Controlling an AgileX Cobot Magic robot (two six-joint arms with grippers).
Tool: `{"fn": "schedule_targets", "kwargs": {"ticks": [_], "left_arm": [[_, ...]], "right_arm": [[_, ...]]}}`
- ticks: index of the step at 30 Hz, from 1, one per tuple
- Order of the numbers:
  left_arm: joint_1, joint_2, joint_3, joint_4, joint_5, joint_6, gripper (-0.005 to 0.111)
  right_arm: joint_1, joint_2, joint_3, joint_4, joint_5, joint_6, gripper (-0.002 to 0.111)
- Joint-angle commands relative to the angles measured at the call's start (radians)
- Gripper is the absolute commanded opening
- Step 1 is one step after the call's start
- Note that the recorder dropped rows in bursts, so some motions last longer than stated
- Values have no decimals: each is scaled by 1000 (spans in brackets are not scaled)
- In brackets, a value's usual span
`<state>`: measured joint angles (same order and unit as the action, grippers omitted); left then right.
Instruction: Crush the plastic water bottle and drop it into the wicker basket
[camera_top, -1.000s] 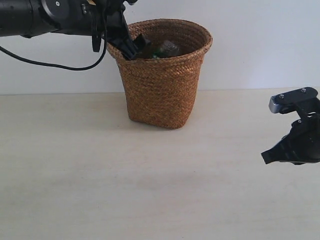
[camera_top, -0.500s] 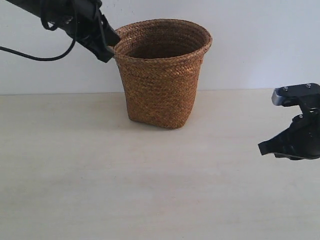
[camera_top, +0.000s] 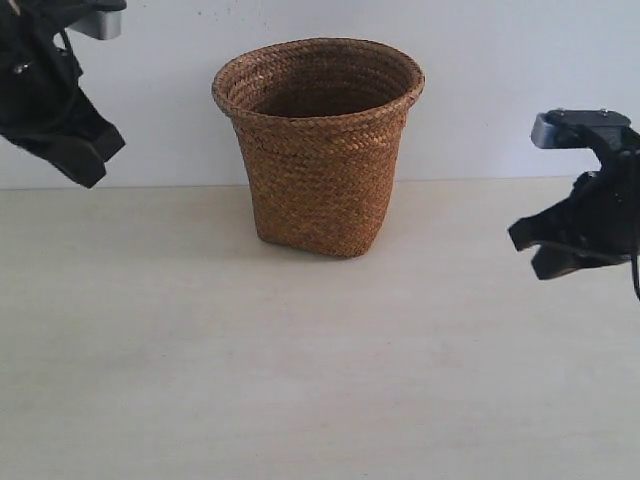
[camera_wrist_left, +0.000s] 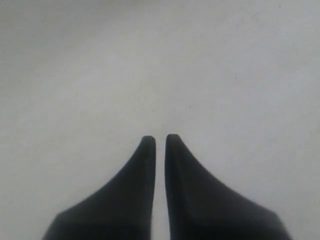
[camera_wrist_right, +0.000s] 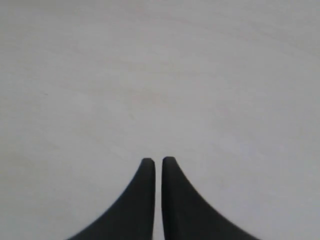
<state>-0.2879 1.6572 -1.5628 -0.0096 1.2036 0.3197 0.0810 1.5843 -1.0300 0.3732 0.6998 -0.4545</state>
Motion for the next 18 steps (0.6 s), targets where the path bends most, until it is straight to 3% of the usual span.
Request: {"fn": "schedule_targets", "kwargs": {"ticks": [1,9,14,18], "left_arm": [[9,-88,113,10,17,-83,4],[9,-318,370,10,-64,-149,4],[9,-533,567,10,-221,-172,4],[9,-748,754,-10,-357,-176,4]], "right_arm": [[-1,-79,-7,-439,102,334,0],[-1,-252,14,-486,224,370,0],[-1,-484,240,-482,-59,401,0],[-1,-723,360,-482,-166,427,0]]}}
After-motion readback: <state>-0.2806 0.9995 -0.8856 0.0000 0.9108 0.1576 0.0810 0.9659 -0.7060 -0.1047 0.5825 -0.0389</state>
